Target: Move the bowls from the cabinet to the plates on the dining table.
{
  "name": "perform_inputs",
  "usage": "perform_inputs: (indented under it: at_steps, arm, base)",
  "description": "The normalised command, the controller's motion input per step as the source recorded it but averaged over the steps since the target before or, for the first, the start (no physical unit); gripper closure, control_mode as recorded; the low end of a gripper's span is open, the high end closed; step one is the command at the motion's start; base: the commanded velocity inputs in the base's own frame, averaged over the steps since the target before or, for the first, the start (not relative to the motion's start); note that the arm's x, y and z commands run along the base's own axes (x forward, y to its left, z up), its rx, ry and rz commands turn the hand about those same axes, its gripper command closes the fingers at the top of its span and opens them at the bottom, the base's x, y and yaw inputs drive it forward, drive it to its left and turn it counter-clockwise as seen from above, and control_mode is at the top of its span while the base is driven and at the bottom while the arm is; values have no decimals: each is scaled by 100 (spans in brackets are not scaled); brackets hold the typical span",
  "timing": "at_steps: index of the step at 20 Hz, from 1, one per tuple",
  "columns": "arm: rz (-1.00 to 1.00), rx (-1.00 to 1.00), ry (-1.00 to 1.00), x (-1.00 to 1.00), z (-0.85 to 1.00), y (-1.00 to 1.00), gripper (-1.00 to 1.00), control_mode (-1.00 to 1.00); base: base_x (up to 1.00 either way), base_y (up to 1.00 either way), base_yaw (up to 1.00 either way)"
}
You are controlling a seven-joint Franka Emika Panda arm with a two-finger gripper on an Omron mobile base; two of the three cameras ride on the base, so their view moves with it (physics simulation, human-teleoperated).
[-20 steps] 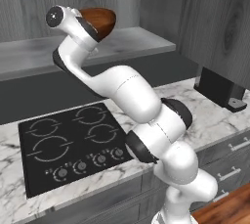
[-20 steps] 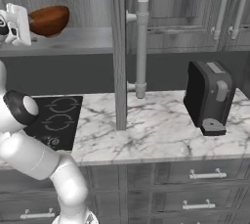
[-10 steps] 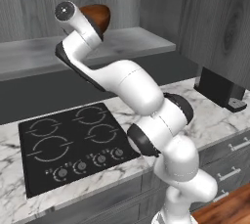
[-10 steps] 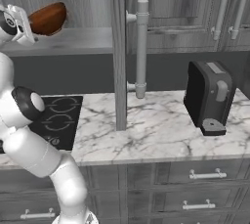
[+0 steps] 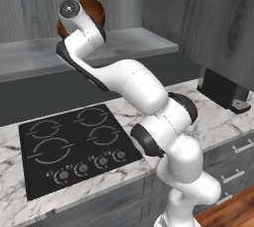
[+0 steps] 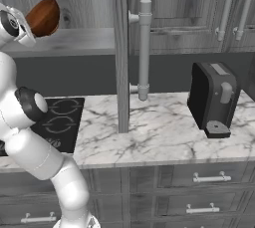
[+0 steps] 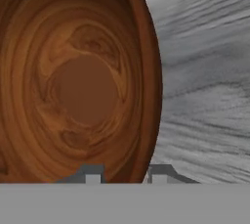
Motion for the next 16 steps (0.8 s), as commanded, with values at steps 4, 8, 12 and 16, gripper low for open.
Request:
perform_inputs:
  at_steps: [4, 8, 12, 16]
  arm:
    - [12, 0, -22, -5, -18, -16, 100, -100]
    - [4, 0, -19, -4, 38, -1, 100, -100]
    - [0, 0, -9, -40, 79, 0, 100, -100]
    - [0, 5, 5, -92, 48, -1, 100, -100]
  base:
    - [0, 0, 0]
    - [0, 0, 0]
    - [0, 0, 0]
    - [0, 0, 0]
